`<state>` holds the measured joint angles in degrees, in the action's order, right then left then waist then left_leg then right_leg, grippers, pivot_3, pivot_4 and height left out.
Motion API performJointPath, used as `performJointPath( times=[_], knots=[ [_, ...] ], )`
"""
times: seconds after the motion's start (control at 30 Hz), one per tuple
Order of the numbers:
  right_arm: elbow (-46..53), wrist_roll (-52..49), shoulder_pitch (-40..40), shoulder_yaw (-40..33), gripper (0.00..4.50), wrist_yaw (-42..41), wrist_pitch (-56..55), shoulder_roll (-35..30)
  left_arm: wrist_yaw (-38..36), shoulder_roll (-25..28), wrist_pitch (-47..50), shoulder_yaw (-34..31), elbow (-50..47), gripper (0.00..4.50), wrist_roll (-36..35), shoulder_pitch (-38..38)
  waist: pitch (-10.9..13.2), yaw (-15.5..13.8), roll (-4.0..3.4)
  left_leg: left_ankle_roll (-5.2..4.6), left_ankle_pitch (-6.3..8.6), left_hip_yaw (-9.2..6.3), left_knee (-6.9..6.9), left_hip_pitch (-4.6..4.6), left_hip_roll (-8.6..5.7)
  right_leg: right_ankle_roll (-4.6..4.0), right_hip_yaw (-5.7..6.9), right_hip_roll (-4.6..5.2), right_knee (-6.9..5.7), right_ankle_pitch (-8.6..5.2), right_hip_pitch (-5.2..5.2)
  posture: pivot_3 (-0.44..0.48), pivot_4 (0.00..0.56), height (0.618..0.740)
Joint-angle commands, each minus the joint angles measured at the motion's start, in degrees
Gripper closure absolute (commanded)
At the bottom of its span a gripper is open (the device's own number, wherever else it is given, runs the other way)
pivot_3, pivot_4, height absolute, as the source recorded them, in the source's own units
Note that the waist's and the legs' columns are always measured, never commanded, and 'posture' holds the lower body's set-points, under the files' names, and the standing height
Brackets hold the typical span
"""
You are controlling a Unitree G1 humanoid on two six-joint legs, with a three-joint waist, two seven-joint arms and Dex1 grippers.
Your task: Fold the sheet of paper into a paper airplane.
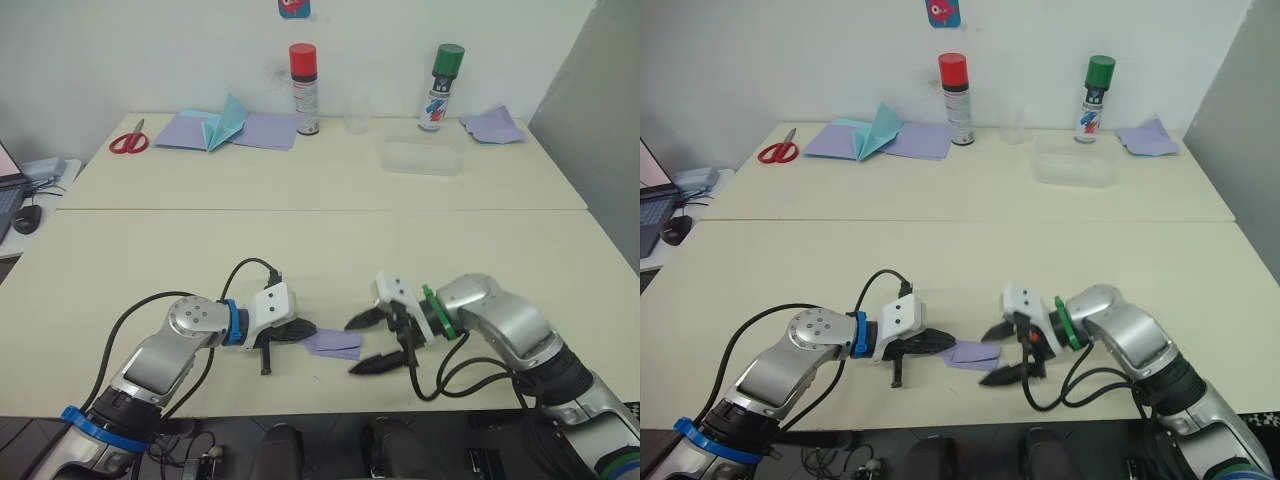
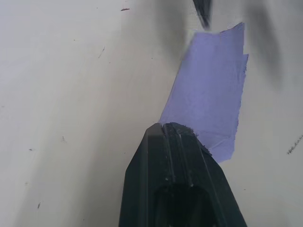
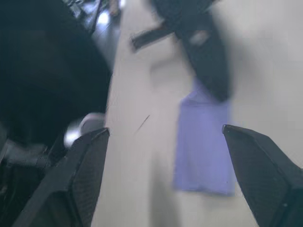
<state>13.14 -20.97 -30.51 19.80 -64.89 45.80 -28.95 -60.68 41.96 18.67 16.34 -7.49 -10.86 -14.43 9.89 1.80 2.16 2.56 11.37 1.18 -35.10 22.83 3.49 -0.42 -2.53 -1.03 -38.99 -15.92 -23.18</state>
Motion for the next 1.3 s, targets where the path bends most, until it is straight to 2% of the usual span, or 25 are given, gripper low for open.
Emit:
performJointPath(
  times=[0.03, 0.13, 0.3, 0.33, 0.6, 1.1, 1.3],
  knots=[
    [-0.16, 2.17, 0.61, -2.53, 1.34, 9.35, -1.82, 4.08, 0.49, 0.66, 1.26, 1.61, 2.96, 4.5, 3.17, 1.45, -0.02, 0.0, -0.01, 0.0, 0.0, 0.03, 0.0, 0.01, 0.02, -0.02, 0.0, 0.0, 0.0, -0.01, 0.01, 0.0, 0.15, 0.74],
    [-0.41, 5.65, 3.72, 0.41, 2.29, 14.29, -4.75, 6.74, 0.51, 0.66, 1.24, 1.61, 2.98, 4.5, 3.19, 1.42, -0.1, -0.08, -0.04, 0.0, 0.0, 0.09, 0.01, 0.04, 0.02, -0.06, -0.03, -0.01, 0.0, -0.03, 0.0, 0.0, 0.15, 0.74],
    [-1.56, 7.94, 8.3, 3.98, 4.18, 16.84, -6.28, 7.91, 0.17, 0.8, 1.08, 1.89, 3.31, 4.5, 3.45, 1.07, -0.11, 0.0, -0.04, 0.0, 0.0, 0.29, 0.02, 0.08, 0.02, -0.06, -0.05, 0.02, 0.0, -0.03, -0.04, 0.0, 0.15, 0.74],
    [-1.94, 8.28, 8.66, 4.37, 4.45, 17.12, -6.61, 7.88, 0.08, 0.85, 1.01, 1.96, 3.44, 4.5, 3.52, 0.96, -0.11, 0.01, -0.03, 0.0, 0.0, 0.32, 0.02, 0.07, 0.03, -0.03, -0.07, 0.02, 0.01, -0.02, -0.04, 0.0, 0.15, 0.74],
    [-2.45, 10.17, 10.0, 5.18, 4.45, 17.8, -7.58, 6.33, -0.41, 0.93, 0.7, 2.15, 3.97, 4.5, 3.69, 0.42, -0.14, 0.04, -0.04, -0.02, -0.01, 0.36, 0.0, -0.02, 0.06, -0.06, -0.05, 0.04, 0.01, -0.03, -0.02, 0.0, 0.15, 0.74],
    [6.4, 7.24, 15.88, -0.78, 4.45, 12.94, -8.53, -7.59, -0.19, 1.03, 0.13, 2.15, 3.69, 4.5, 3.73, 1.3, -0.35, -0.02, 0.01, -0.01, -0.01, 0.44, 0.01, 0.0, 0.06, -0.05, -0.09, 0.12, 0.06, -0.04, 0.0, 0.0, 0.15, 0.74],
    [8.1, 2.49, 10.91, -5.01, 4.45, 13.05, -10.07, -3.26, -0.36, 1.21, -0.28, 1.82, 3.72, 4.5, 3.8, 1.48, -0.33, 0.14, -0.04, -0.01, -0.01, 0.41, 0.01, -0.02, 0.07, -0.07, -0.07, 0.05, 0.05, -0.05, -0.03, 0.0, 0.15, 0.74]
  ],
)
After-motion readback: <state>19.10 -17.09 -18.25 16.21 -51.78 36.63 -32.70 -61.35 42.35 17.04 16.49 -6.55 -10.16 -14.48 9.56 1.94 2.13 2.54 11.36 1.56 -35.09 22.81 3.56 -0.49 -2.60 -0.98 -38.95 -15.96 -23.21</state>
